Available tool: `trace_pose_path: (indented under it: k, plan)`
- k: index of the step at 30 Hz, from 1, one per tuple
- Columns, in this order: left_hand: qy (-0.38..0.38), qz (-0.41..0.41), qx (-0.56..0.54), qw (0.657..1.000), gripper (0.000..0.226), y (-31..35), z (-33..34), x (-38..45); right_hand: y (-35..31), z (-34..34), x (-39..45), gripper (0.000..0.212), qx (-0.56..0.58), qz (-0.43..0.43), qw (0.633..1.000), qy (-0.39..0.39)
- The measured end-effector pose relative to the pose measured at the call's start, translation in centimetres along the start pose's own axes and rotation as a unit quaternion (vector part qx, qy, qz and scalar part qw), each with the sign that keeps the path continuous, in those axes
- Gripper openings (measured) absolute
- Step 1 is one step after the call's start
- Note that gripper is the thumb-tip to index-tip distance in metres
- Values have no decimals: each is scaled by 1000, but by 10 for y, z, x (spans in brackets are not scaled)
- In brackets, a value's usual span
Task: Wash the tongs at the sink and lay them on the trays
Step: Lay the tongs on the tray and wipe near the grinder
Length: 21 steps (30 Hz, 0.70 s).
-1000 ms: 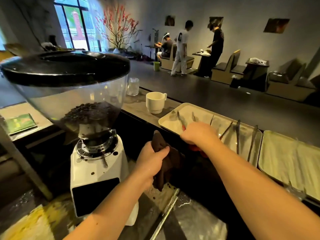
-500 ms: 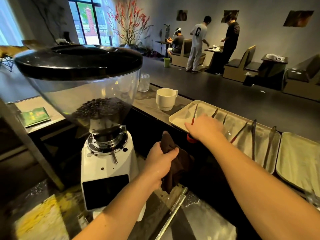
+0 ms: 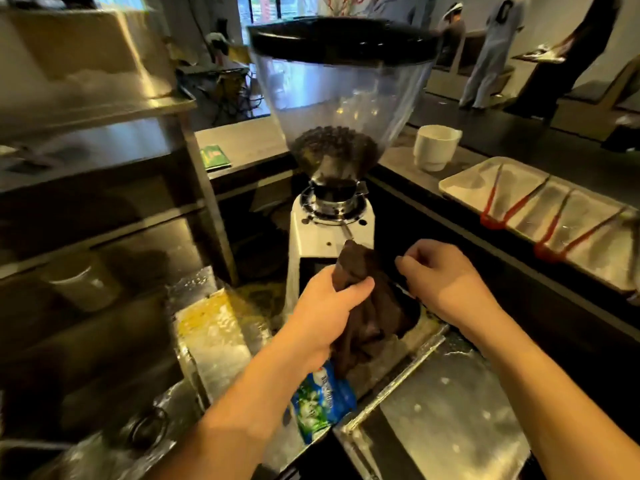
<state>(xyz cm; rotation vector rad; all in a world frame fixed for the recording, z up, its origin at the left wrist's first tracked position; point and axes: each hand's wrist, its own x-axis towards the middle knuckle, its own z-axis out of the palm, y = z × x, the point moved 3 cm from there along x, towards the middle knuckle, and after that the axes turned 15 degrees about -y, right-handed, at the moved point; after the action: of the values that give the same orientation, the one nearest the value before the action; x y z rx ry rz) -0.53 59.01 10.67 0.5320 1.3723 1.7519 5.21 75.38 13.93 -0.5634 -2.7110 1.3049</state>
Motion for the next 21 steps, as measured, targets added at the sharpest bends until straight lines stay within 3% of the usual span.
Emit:
trace_pose_path:
  k: [2,5,10,13,17,21]
  plan:
    - [14,16,-6,1000,15,-3,-24,-29,-20,32,-5,22,34,-15,999,-35]
    - [51,46,-34,997,11,-10,-62,-75,-52,83,-8,26,-3,-38,996,-75]
    - [139,43,-92,985,20,-24,-147,-167,-112,196,-12,15,-25,-72,982,-171]
    - [190,46,-96,976,18,-34,-195,-217,-142,263,-16,9,18,-81,967,-240]
    - [279,48,-106,953,12,-52,-271,-289,-202,364,-34,17,66,-115,932,-337]
    - [396,-14,-111,911,15,-86,-332,-345,-260,446,-51,18,67,-161,908,-381]
